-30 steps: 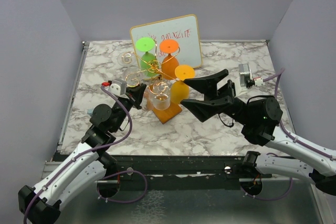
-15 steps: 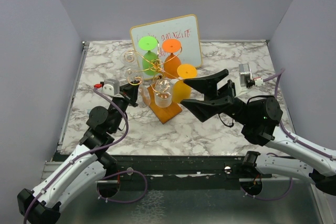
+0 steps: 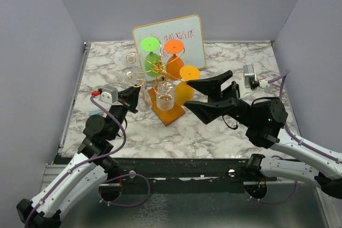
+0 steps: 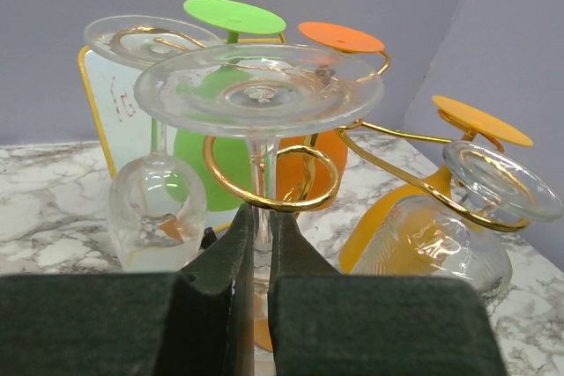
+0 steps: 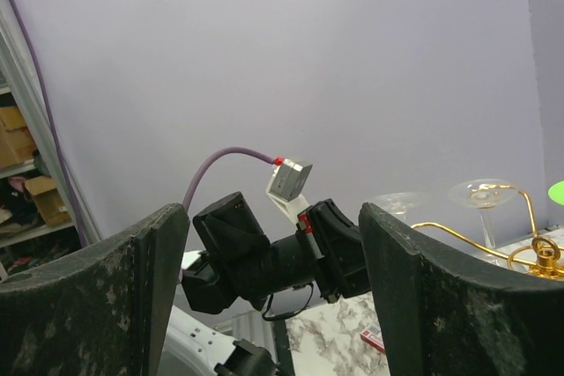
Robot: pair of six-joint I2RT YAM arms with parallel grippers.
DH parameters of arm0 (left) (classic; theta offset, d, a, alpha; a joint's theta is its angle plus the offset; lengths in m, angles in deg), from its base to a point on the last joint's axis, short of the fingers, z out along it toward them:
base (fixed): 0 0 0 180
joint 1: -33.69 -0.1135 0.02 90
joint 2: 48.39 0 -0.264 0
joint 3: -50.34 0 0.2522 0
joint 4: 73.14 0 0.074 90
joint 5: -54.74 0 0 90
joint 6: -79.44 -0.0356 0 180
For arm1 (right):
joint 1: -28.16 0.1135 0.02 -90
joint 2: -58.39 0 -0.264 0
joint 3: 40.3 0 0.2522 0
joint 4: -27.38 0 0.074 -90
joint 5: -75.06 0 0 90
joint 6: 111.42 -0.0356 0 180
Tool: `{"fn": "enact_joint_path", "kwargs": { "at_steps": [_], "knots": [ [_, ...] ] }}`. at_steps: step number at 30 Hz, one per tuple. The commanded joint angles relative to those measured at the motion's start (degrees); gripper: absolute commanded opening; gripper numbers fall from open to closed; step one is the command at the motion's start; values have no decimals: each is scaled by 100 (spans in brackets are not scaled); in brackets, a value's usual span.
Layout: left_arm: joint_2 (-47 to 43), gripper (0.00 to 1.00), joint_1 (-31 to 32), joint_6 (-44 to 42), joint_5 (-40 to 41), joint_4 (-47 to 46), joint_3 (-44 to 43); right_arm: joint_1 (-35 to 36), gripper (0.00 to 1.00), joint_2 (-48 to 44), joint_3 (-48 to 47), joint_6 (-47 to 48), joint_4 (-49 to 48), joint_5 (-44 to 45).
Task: Place the wine glass upside down on the wine glass rack
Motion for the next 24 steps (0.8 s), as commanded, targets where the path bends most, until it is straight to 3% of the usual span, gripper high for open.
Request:
{"fn": "enact_joint_path", "kwargs": {
  "at_steps": [1,14,24],
  "knots": [
    [-169,0,11,-210,-479,-141,87,30,83,4,-3,28,-112,1],
    [169,1,11,-238,-969,-140,127,30,83,-100,87,37,-129,34],
    [240,37,20,1,-880,-117,216,30,83,-172,150,46,-155,63]
  ]
}}
